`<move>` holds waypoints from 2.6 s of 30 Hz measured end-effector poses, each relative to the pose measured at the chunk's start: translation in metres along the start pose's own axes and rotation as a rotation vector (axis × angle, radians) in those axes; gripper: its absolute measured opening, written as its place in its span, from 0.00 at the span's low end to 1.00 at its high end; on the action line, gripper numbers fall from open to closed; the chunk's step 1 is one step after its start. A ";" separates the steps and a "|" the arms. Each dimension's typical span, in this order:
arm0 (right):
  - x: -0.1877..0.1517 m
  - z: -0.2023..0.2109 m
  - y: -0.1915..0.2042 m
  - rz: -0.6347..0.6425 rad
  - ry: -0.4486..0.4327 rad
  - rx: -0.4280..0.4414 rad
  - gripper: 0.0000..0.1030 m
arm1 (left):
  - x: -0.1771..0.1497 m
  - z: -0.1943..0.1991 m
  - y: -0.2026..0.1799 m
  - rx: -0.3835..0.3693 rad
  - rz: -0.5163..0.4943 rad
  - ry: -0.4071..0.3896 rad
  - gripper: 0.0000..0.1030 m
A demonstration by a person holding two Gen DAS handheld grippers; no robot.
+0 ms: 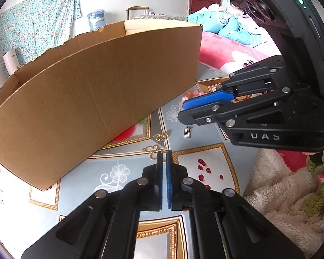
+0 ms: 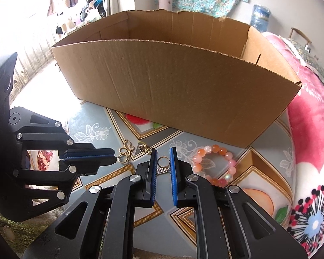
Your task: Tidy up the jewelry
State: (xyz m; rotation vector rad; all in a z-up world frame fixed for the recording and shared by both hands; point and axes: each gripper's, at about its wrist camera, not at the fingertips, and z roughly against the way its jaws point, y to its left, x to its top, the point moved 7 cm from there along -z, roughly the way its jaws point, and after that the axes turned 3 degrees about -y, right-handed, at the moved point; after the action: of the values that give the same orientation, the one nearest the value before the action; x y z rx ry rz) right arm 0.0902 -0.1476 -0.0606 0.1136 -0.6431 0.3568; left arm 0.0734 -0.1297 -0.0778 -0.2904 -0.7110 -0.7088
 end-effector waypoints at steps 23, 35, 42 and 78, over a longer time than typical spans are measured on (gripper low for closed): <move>-0.002 0.005 -0.018 -0.030 -0.014 0.042 0.09 | 0.000 -0.013 0.008 -0.020 0.064 0.058 0.12; 0.002 0.014 -0.028 -0.039 -0.033 0.047 0.09 | -0.002 -0.009 -0.001 0.013 -0.006 0.040 0.09; 0.003 0.035 -0.026 -0.038 -0.063 0.052 0.09 | 0.006 0.017 0.000 0.017 -0.008 -0.008 0.09; 0.131 0.048 -0.087 -0.162 -0.223 0.174 0.19 | 0.102 0.005 0.144 -0.141 0.496 -0.026 0.11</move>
State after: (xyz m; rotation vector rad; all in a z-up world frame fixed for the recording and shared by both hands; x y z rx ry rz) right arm 0.1914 -0.2009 0.0567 0.3737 -0.8164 0.2448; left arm 0.2236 -0.0722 -0.0064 -0.5824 -0.5813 -0.2822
